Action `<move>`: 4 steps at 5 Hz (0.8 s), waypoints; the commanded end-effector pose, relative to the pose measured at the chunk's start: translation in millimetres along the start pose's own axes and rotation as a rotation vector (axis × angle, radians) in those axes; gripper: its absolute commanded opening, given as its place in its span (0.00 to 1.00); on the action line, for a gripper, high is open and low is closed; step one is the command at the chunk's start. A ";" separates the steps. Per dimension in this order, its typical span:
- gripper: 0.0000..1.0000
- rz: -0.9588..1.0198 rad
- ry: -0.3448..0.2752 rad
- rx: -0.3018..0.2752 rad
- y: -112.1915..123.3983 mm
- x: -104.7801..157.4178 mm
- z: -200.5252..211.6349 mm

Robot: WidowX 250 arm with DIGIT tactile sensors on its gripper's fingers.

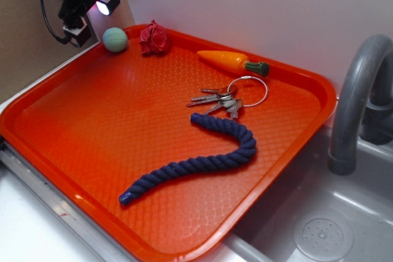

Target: Grab the green ball.

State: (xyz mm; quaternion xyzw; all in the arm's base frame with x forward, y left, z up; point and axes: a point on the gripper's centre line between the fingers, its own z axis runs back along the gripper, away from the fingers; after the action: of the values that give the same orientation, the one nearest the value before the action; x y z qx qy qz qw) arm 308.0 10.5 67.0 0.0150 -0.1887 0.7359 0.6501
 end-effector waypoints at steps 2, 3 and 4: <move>1.00 -0.055 0.105 -0.054 -25.0 -30.6 -5.7; 0.00 -0.062 0.105 -0.051 -23.0 -37.2 -8.4; 0.00 -0.080 0.081 -0.043 -20.4 -35.3 -4.0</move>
State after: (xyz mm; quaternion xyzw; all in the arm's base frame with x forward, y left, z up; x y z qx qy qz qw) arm 324.3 -25.5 38.6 0.0062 -0.1605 0.6982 0.6976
